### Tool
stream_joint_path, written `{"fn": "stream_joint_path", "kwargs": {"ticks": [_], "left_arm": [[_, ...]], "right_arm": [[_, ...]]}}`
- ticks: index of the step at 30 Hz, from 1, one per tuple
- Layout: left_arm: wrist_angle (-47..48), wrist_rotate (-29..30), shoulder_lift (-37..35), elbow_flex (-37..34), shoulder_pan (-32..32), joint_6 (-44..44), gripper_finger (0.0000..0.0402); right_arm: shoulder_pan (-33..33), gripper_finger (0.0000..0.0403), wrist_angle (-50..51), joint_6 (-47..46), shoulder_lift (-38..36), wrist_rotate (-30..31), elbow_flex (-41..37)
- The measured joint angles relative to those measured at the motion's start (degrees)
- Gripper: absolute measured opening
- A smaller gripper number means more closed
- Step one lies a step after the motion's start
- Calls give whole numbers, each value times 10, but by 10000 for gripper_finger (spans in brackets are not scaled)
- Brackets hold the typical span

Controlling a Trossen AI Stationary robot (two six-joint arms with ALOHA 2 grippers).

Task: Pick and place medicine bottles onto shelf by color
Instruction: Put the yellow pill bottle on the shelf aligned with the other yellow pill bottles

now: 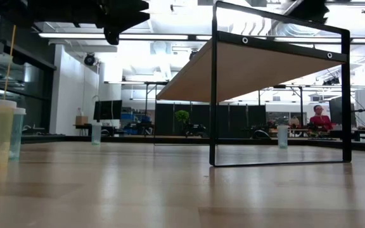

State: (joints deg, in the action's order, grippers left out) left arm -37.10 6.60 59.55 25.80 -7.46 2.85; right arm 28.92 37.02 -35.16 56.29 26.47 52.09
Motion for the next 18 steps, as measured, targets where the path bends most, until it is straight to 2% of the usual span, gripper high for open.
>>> {"fn": "stream_joint_path", "kwargs": {"ticks": [5, 10, 14, 18], "left_arm": [[0, 0, 0, 0, 0, 0, 142], [8, 0, 0, 0, 0, 0, 142], [11, 0, 0, 0, 0, 0, 142], [11, 0, 0, 0, 0, 0, 142]], "right_arm": [[111, 229, 191, -233, 115, -56, 138], [192, 229, 320, -417, 230, -126, 262], [227, 229, 376, -486, 310, -174, 328], [232, 229, 388, -489, 364, -211, 343]]}}
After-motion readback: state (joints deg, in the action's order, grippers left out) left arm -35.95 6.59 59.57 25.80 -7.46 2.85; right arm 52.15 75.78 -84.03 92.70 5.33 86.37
